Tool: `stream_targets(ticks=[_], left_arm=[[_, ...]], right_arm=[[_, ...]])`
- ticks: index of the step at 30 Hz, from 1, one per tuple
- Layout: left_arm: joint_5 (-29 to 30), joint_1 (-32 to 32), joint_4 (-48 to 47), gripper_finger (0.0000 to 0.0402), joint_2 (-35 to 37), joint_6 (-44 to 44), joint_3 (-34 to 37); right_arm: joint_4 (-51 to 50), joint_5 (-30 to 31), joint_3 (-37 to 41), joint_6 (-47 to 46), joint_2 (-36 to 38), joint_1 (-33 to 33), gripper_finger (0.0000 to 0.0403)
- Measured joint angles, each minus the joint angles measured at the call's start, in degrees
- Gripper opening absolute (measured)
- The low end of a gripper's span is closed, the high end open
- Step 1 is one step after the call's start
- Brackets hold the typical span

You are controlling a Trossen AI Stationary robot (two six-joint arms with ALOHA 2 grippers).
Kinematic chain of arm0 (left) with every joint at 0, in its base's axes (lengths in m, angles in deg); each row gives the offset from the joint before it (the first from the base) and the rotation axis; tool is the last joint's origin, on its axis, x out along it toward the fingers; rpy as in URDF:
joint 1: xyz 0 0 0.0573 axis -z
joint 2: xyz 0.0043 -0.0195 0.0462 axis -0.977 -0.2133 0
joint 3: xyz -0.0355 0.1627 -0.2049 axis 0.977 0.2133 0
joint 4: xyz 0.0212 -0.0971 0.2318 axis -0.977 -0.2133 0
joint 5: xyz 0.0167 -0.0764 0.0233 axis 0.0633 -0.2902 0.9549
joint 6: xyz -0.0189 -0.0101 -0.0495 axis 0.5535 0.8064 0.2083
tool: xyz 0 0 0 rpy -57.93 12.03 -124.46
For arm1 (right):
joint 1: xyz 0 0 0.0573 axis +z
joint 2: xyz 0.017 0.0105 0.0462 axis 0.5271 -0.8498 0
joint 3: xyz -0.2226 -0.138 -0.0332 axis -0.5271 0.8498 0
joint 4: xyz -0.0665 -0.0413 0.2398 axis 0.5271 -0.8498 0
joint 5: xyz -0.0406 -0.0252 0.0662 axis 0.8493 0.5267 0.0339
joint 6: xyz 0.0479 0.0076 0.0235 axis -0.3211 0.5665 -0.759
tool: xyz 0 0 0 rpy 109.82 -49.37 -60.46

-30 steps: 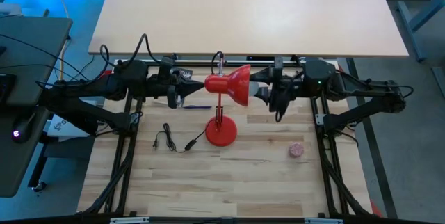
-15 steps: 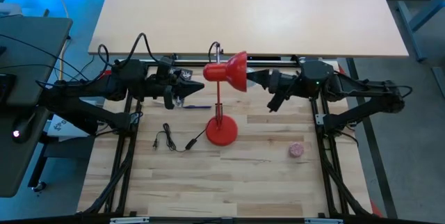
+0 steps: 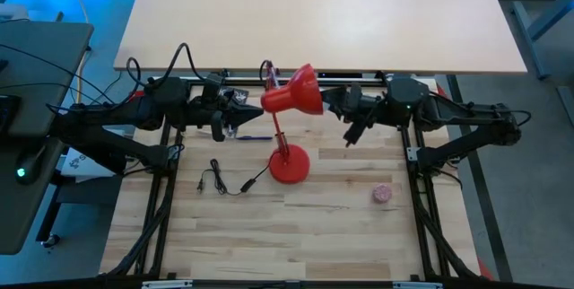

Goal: Screw lightbulb
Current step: Insert the lightbulb on the lamp

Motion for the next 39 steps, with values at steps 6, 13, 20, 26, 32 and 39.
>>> stream_targets(ticks=[6, 13, 20, 26, 32, 39], left_arm=[[0.0, 0.0, 0.0, 0.0, 0.0, 0.0, 0.0], [0.4, 0.0, 0.0, 0.0, 0.0, 0.0, 0.0], [0.8, 0.0, 0.0, 0.0, 0.0, 1.6, 0.0], [0.8, 0.0, 0.0, 0.0, 0.0, 2.1, 0.0], [0.8, 0.0, 0.0, 0.0, 0.0, 2.0, 0.0], [1.6, 0.0, 0.0, 0.0, 0.0, 1.6, 0.0]], right_arm=[[0.0, -0.5, 0.0, -0.5, 0.0, 0.0, 0.0293], [-0.5, -3.6, 0.0, -6.4, 0.0, 0.0, 0.0293], [-1.4, -3.8, 0.0, -12.3, 0.7, 0.0, 0.0269], [-3.6, -4.4, 0.0, -15.5, 2.5, -0.2, 0.0263], [-6.0, -4.7, 0.0, -17.4, 4.7, -1.2, 0.0261], [-8.4, -6.0, 0.0, -22.6, 8.2, -2.9, 0.0261]])
